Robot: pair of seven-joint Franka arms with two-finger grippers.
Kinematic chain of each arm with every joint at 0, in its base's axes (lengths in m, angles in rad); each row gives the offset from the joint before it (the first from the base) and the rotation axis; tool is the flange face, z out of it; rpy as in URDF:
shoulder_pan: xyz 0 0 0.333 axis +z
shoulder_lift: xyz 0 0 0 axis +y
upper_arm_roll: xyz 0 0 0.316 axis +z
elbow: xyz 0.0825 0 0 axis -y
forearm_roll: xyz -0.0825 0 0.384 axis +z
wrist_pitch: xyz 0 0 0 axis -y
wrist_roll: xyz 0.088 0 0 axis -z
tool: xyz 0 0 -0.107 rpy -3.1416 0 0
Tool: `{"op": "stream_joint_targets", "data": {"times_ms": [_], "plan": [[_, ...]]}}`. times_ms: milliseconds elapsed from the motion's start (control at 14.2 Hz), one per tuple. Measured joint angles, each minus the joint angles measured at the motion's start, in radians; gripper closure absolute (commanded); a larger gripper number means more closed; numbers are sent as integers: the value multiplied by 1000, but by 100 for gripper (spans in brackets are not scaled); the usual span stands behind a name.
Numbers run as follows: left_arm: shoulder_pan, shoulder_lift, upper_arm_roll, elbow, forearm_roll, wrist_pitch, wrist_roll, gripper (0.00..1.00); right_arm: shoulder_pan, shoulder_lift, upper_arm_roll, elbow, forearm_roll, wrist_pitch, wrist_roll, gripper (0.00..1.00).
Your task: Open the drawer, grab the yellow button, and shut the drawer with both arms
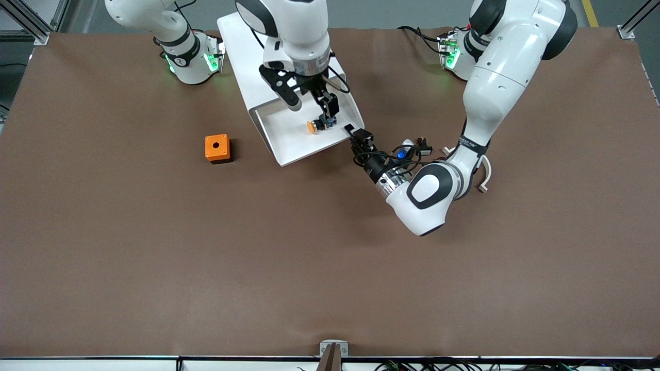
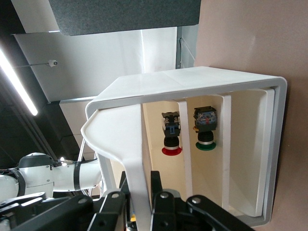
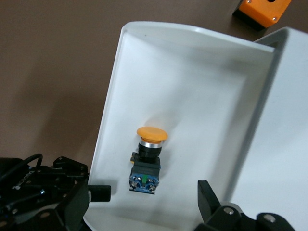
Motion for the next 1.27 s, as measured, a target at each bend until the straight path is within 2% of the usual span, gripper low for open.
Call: {"op": "stream_joint_targets", "data": {"times_ms": [141, 495, 848, 989, 1060, 1131, 1272], "plan": [[11, 0, 2, 2, 0, 0, 6, 1, -1, 33, -8, 0, 0, 34, 4, 0], [27, 0, 2, 63, 0, -1, 156, 0, 0, 106, -10, 0, -4, 65, 5, 0], [27, 0, 33, 109, 26, -1, 514, 0, 17, 135, -7, 0, -6, 64, 16, 3], [27, -1, 54, 129, 65, -1, 682, 0, 28, 138, -6, 0, -6, 61, 26, 9], [27, -2, 59, 146, 100, 0, 745, 0, 33, 140, -5, 0, -6, 55, 34, 16], [26, -4, 60, 161, 135, 7, 798, 0, 37, 140, -5, 0, -6, 44, 37, 31], [19, -17, 60, 181, 213, 44, 912, 0, 41, 140, -5, 0, -6, 30, 39, 71]]}}
